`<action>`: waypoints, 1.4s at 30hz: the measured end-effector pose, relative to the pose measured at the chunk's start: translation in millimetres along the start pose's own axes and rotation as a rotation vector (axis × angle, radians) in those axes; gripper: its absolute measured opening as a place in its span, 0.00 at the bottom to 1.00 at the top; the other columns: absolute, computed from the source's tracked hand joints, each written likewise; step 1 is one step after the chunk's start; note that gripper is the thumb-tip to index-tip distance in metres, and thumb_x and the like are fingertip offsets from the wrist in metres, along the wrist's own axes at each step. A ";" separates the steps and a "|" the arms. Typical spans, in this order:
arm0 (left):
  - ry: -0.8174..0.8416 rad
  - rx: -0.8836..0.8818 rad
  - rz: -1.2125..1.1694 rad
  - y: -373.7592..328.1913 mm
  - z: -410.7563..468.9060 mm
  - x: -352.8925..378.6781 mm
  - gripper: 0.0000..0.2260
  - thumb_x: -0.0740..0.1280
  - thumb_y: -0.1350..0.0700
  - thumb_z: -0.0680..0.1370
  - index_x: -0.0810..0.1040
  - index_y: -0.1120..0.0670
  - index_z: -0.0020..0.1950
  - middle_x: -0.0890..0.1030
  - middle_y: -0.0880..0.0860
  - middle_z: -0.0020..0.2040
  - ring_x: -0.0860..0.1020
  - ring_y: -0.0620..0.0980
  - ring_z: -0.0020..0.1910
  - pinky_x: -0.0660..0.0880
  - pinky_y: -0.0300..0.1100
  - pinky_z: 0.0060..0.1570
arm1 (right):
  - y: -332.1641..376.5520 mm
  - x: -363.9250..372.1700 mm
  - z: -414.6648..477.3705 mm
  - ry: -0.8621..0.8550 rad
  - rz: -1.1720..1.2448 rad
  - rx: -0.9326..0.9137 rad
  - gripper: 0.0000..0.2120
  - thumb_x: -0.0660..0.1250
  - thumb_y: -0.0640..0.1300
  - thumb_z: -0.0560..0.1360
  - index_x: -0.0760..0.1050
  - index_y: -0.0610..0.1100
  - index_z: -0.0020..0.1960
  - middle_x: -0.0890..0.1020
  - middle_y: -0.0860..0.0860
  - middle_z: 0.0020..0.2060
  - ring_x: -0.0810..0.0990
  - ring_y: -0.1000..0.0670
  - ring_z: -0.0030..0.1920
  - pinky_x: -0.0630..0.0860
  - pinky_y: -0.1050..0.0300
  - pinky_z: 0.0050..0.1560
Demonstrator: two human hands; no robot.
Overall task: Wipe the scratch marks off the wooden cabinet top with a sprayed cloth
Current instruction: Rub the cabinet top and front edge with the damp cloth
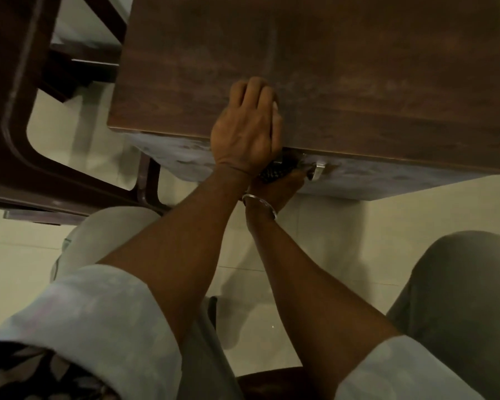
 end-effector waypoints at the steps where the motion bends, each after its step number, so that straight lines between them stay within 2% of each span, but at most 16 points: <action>1: -0.001 0.000 0.001 -0.3 0.0 -0.2 0.12 0.57 0.54 0.81 0.77 0.58 0.51 0.79 0.57 0.54 0.76 0.55 0.54 0.65 0.37 0.45 | -3.3 1.0 -2.0 0.063 -0.049 0.021 0.29 0.70 0.37 0.72 0.62 0.37 0.69 0.70 0.39 0.64 0.73 0.38 0.61 0.74 0.47 0.61; 3: -0.007 -0.001 -0.004 -0.4 0.1 -0.7 0.11 0.58 0.54 0.80 0.77 0.58 0.50 0.79 0.57 0.53 0.76 0.56 0.54 0.67 0.38 0.45 | -0.6 -1.9 -5.9 0.101 -0.118 0.008 0.32 0.72 0.40 0.71 0.60 0.40 0.70 0.68 0.41 0.66 0.72 0.37 0.62 0.71 0.51 0.58; 5: -0.012 -0.003 -0.003 0.0 -0.1 -0.7 0.11 0.58 0.54 0.80 0.77 0.58 0.50 0.79 0.57 0.53 0.76 0.56 0.54 0.67 0.39 0.44 | 13.6 -9.1 -11.9 0.028 -0.038 -0.038 0.28 0.70 0.44 0.70 0.64 0.36 0.66 0.70 0.39 0.62 0.73 0.39 0.59 0.73 0.52 0.56; 7: -0.012 -0.005 0.007 0.3 0.3 -0.3 0.10 0.58 0.54 0.80 0.77 0.58 0.50 0.79 0.57 0.53 0.75 0.56 0.54 0.65 0.38 0.45 | 25.0 -18.3 -22.5 -0.089 0.078 -0.126 0.21 0.69 0.39 0.69 0.68 0.31 0.58 0.72 0.37 0.56 0.75 0.40 0.54 0.75 0.53 0.54; 9: -0.019 0.002 0.015 0.1 1.1 -1.1 0.10 0.59 0.54 0.80 0.77 0.58 0.49 0.79 0.57 0.52 0.75 0.56 0.53 0.64 0.39 0.45 | 25.7 -25.4 -33.5 -0.094 0.086 -0.189 0.20 0.71 0.33 0.68 0.69 0.32 0.58 0.74 0.39 0.55 0.76 0.42 0.55 0.75 0.56 0.54; 12: -0.032 0.011 0.032 -0.4 1.4 -1.6 0.09 0.59 0.55 0.79 0.76 0.58 0.48 0.79 0.57 0.51 0.75 0.56 0.52 0.65 0.41 0.45 | 15.4 -32.0 -30.7 -0.057 0.128 -0.206 0.18 0.74 0.36 0.70 0.72 0.36 0.57 0.79 0.41 0.53 0.79 0.44 0.53 0.79 0.51 0.52; 14: -0.035 0.012 0.026 -0.1 1.8 -2.2 0.09 0.59 0.55 0.79 0.77 0.58 0.48 0.79 0.58 0.51 0.74 0.56 0.52 0.66 0.42 0.46 | 10.0 -32.2 -22.7 -0.048 0.168 -0.170 0.15 0.74 0.36 0.70 0.74 0.38 0.54 0.82 0.42 0.49 0.82 0.44 0.50 0.80 0.52 0.49; 18: -0.025 0.004 0.038 0.0 3.0 -2.6 0.10 0.59 0.55 0.80 0.77 0.58 0.48 0.79 0.58 0.51 0.75 0.56 0.52 0.66 0.41 0.46 | -11.8 -26.1 -1.4 0.028 0.075 -0.093 0.12 0.75 0.36 0.69 0.74 0.39 0.49 0.82 0.46 0.43 0.81 0.48 0.43 0.76 0.59 0.43; 21: -0.007 0.014 0.027 -0.5 1.2 0.0 0.10 0.59 0.55 0.80 0.77 0.58 0.49 0.79 0.58 0.52 0.76 0.57 0.53 0.67 0.42 0.47 | -28.7 -22.5 14.2 0.044 0.057 0.013 0.11 0.73 0.29 0.69 0.75 0.33 0.49 0.80 0.44 0.43 0.78 0.55 0.41 0.73 0.67 0.40; 24: -0.002 0.019 0.030 -0.3 1.1 1.1 0.11 0.58 0.54 0.79 0.78 0.58 0.49 0.79 0.58 0.52 0.76 0.57 0.53 0.67 0.42 0.47 | -24.7 -23.5 12.5 0.021 -0.009 -0.062 0.11 0.75 0.31 0.68 0.75 0.32 0.47 0.81 0.43 0.42 0.78 0.54 0.41 0.69 0.79 0.39; 25: 0.003 0.014 0.024 0.2 1.3 0.7 0.12 0.58 0.54 0.79 0.78 0.58 0.49 0.79 0.58 0.52 0.76 0.57 0.53 0.67 0.41 0.46 | -23.1 -25.0 8.6 0.028 -0.015 -0.085 0.11 0.76 0.33 0.68 0.75 0.34 0.46 0.81 0.44 0.42 0.78 0.51 0.42 0.70 0.77 0.40; 28: 0.013 0.015 0.013 -0.8 1.5 0.7 0.12 0.57 0.54 0.80 0.78 0.58 0.49 0.79 0.58 0.52 0.76 0.57 0.52 0.68 0.41 0.45 | -10.9 -31.6 -4.8 0.002 0.038 -0.149 0.12 0.76 0.36 0.68 0.74 0.37 0.46 0.81 0.43 0.44 0.78 0.49 0.44 0.76 0.63 0.43; 31: 0.004 -0.005 0.020 0.2 1.4 0.2 0.11 0.58 0.54 0.79 0.77 0.58 0.49 0.79 0.57 0.52 0.75 0.56 0.52 0.64 0.39 0.44 | 6.7 -34.5 -11.7 -0.075 0.099 -0.245 0.14 0.77 0.34 0.66 0.75 0.36 0.48 0.80 0.43 0.47 0.79 0.50 0.47 0.76 0.69 0.46; 34: 0.003 -0.013 0.024 0.5 1.5 0.2 0.10 0.58 0.54 0.79 0.77 0.58 0.48 0.79 0.57 0.53 0.73 0.55 0.52 0.61 0.37 0.45 | 9.9 -31.2 -9.8 -0.101 0.072 -0.260 0.14 0.77 0.32 0.65 0.75 0.33 0.46 0.80 0.41 0.45 0.77 0.50 0.44 0.73 0.72 0.45; 38: -0.004 -0.002 0.019 1.3 0.8 2.2 0.11 0.58 0.54 0.80 0.77 0.58 0.48 0.79 0.57 0.53 0.73 0.55 0.52 0.65 0.41 0.45 | -17.7 -18.6 15.0 0.028 0.024 -0.015 0.06 0.66 0.28 0.73 0.75 0.33 0.49 0.80 0.43 0.39 0.75 0.53 0.35 0.73 0.67 0.34; 42: -0.020 0.006 0.021 1.4 1.3 3.7 0.11 0.58 0.54 0.79 0.78 0.58 0.48 0.80 0.57 0.52 0.74 0.55 0.52 0.65 0.41 0.45 | -12.6 -20.6 10.0 0.026 -0.071 -0.133 0.11 0.73 0.31 0.69 0.76 0.32 0.50 0.82 0.41 0.45 0.79 0.50 0.44 0.73 0.66 0.45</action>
Point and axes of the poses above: each hand's wrist, its own z-axis towards the middle knuckle, its own x-axis out of the palm, y = z × x, the point moved 7 cm from there along z, towards the middle knuckle
